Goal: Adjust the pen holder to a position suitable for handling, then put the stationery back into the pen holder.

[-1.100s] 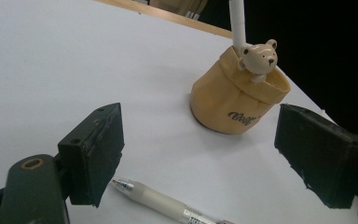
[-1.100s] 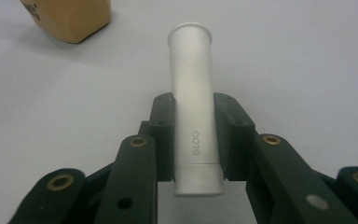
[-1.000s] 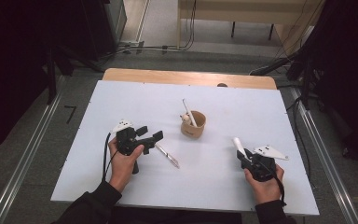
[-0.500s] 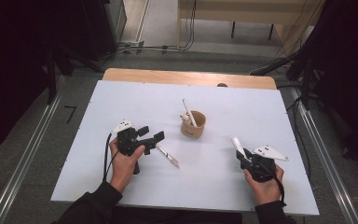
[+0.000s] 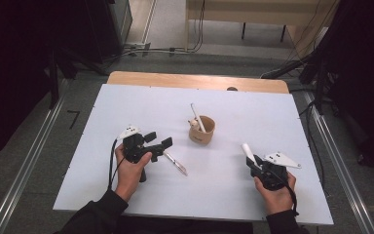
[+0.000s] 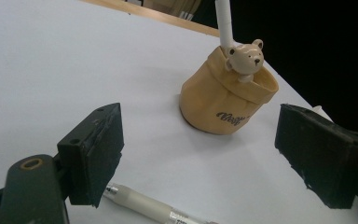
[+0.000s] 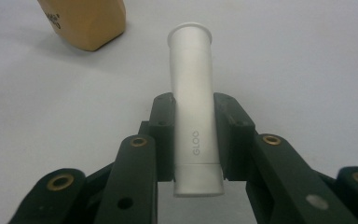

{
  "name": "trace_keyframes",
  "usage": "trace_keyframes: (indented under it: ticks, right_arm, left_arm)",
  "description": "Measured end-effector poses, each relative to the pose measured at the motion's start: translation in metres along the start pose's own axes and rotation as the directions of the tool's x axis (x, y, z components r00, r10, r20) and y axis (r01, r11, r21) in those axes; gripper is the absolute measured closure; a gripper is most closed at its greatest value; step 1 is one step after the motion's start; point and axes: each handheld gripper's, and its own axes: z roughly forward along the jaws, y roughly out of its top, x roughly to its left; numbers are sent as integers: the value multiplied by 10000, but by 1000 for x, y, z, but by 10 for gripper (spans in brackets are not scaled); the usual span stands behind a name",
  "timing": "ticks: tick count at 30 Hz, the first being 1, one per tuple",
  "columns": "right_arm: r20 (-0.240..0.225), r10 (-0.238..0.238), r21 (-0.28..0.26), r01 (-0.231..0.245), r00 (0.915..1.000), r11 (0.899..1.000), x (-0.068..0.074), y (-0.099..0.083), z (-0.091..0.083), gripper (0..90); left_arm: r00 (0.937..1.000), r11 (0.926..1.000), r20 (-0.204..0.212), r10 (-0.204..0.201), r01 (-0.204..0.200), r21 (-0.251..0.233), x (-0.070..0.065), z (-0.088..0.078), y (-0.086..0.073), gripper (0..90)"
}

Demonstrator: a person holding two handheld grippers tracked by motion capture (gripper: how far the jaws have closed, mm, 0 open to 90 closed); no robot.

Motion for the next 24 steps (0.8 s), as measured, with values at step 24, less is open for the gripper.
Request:
trace_keyframes:
  ticks: [24]
  right_arm:
    - [-476, -298, -552, 272, 9984, 9981, 15, 13, 1, 688]
  left_arm:
    - [9985, 9996, 515, -207, 197, 205, -11, 7, 2, 163]
